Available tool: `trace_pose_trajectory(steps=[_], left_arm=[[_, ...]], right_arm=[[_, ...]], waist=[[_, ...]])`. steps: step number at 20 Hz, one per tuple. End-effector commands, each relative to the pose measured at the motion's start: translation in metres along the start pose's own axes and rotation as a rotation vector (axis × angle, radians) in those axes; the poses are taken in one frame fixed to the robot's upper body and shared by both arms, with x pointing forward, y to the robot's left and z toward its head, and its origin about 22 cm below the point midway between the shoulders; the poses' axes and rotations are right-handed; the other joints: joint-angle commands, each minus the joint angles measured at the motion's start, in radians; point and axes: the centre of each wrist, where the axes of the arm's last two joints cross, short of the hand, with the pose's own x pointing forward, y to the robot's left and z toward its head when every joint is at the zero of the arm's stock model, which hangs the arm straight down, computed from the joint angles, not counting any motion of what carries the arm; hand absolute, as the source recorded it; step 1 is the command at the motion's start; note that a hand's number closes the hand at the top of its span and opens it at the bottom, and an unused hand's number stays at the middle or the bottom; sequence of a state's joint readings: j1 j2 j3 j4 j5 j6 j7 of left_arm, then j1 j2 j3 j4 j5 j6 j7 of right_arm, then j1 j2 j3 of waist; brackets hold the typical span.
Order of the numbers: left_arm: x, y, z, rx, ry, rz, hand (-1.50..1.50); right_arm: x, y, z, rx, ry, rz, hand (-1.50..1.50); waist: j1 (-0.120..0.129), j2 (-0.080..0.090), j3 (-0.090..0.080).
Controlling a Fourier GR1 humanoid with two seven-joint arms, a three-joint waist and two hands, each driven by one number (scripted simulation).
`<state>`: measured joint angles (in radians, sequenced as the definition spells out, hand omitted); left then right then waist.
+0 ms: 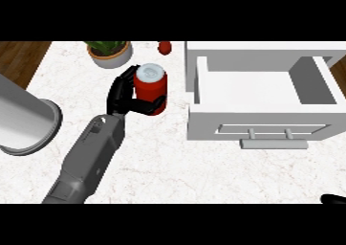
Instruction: Pick up the can, place it into the drawer and close the drawer
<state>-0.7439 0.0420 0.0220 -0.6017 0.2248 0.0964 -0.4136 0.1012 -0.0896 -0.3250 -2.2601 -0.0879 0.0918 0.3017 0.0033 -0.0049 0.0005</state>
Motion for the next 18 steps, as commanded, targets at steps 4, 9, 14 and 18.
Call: trace_pose_trajectory(steps=[4, 9, 14, 18], left_arm=[[0.074, -0.060, -0.025, -0.057, -0.016, 0.003, 1.50], [0.117, -0.062, -0.032, -0.070, -0.033, -0.020, 1.50], [0.163, -0.106, -0.037, -0.093, -0.059, -0.044, 1.50], [0.196, -0.129, -0.052, -0.100, -0.033, -0.074, 1.50]], right_arm=[[0.013, 0.003, -0.007, 0.003, 0.006, 0.013, -1.50], [0.001, -0.008, -0.002, 0.000, -0.002, 0.001, -1.50], [0.019, 0.006, -0.002, -0.003, -0.009, 0.012, -1.50], [0.003, 0.013, -0.012, 0.003, -0.005, 0.011, -1.50]], waist=[[-0.005, -0.001, 0.000], [-0.007, 0.002, 0.000], [-0.011, 0.003, -0.001], [-0.012, 0.006, 0.000]])
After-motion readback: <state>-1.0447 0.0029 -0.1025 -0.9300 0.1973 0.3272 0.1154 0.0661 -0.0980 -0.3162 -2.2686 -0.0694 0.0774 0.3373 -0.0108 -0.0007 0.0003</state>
